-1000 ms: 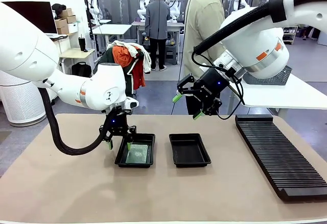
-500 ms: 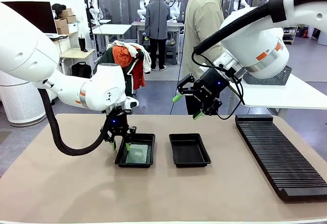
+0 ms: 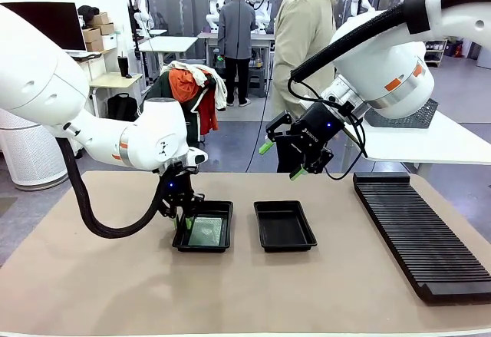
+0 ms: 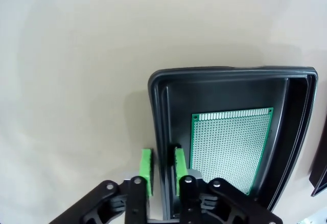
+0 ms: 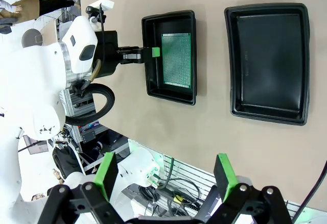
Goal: Inspect and transfer BCBs to ESD trays.
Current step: Pick up the ESD tray and place it on the left side of the table.
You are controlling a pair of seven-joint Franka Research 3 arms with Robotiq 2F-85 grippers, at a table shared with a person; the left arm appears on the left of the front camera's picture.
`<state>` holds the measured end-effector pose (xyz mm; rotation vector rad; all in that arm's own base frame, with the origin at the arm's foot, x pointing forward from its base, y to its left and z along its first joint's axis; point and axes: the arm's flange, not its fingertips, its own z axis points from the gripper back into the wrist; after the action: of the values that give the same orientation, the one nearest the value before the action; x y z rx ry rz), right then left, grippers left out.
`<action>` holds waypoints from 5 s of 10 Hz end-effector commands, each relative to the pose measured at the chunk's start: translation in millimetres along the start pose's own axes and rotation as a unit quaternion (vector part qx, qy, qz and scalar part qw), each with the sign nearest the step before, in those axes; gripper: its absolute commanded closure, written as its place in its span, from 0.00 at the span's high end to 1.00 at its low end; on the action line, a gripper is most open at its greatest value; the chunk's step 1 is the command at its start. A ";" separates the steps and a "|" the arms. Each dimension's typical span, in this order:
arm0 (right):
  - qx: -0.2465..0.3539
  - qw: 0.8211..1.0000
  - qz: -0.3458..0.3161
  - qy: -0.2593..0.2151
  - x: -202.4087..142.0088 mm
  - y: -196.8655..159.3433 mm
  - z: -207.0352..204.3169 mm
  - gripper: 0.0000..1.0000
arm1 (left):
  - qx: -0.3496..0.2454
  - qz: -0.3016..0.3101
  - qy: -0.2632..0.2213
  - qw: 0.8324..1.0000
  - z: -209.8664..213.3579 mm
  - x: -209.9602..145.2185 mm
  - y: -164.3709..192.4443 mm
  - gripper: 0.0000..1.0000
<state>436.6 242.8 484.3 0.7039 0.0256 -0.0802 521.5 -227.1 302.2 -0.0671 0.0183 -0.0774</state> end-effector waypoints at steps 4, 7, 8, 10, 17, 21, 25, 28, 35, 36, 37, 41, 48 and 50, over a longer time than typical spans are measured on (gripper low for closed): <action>-0.009 1.000 0.000 -0.001 3.3 1.4 -0.2 1.00 | -0.016 -0.009 -0.013 1.000 3.7 -10.6 6.1 0.04; -0.009 1.000 0.000 -0.001 3.3 1.4 -0.2 1.00 | -0.014 -0.010 -0.014 1.000 6.0 -13.0 6.3 0.00; -0.009 1.000 0.000 -0.001 3.3 1.4 -0.2 1.00 | -0.014 -0.009 -0.013 1.000 7.1 -13.0 6.4 0.00; -0.009 1.000 0.000 -0.001 3.3 1.4 -0.2 1.00 | 0.000 0.013 0.030 0.999 9.3 -7.5 6.7 0.00; -0.009 1.000 0.000 -0.001 3.3 1.4 -0.2 1.00 | 0.000 0.002 0.001 1.000 7.0 -5.6 1.1 0.03; -0.009 1.000 0.000 -0.001 3.3 1.4 -0.2 1.00 | -0.073 -0.012 -0.004 0.997 7.3 -5.8 30.3 0.03; -0.009 1.000 0.000 -0.001 3.3 1.4 -0.2 1.00 | -0.120 -0.015 -0.013 0.993 10.6 -3.5 55.6 0.03; -0.009 1.000 0.000 -0.001 3.3 1.4 -0.2 1.00 | -0.155 -0.021 -0.022 0.987 13.5 -4.8 73.8 0.03; -0.009 1.000 0.000 -0.001 3.3 1.4 -0.2 1.00 | -0.114 0.001 -0.085 0.990 68.4 -43.5 178.5 0.03; -0.009 1.000 0.000 -0.001 3.3 1.4 -0.2 1.00 | -0.113 0.003 -0.088 0.990 72.4 -46.5 199.0 0.03; -0.009 1.000 0.000 -0.001 3.3 1.4 -0.2 1.00 | -0.106 0.004 -0.091 0.990 75.8 -49.4 217.6 0.03; -0.009 1.000 0.000 -0.001 3.3 1.4 -0.2 1.00 | -0.080 0.005 -0.085 0.993 73.4 -51.3 277.8 0.03; -0.009 1.000 0.000 -0.001 3.3 1.4 -0.2 1.00 | -0.080 0.007 -0.064 0.995 36.0 -41.5 304.8 0.03; -0.009 1.000 0.000 -0.001 3.3 1.4 -0.2 1.00 | -0.085 0.001 -0.067 0.994 30.6 -42.6 303.5 0.03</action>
<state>437.4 242.8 484.3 0.7043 0.0254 -0.0807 501.9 74.4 315.0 -0.2271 -0.0830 -0.0404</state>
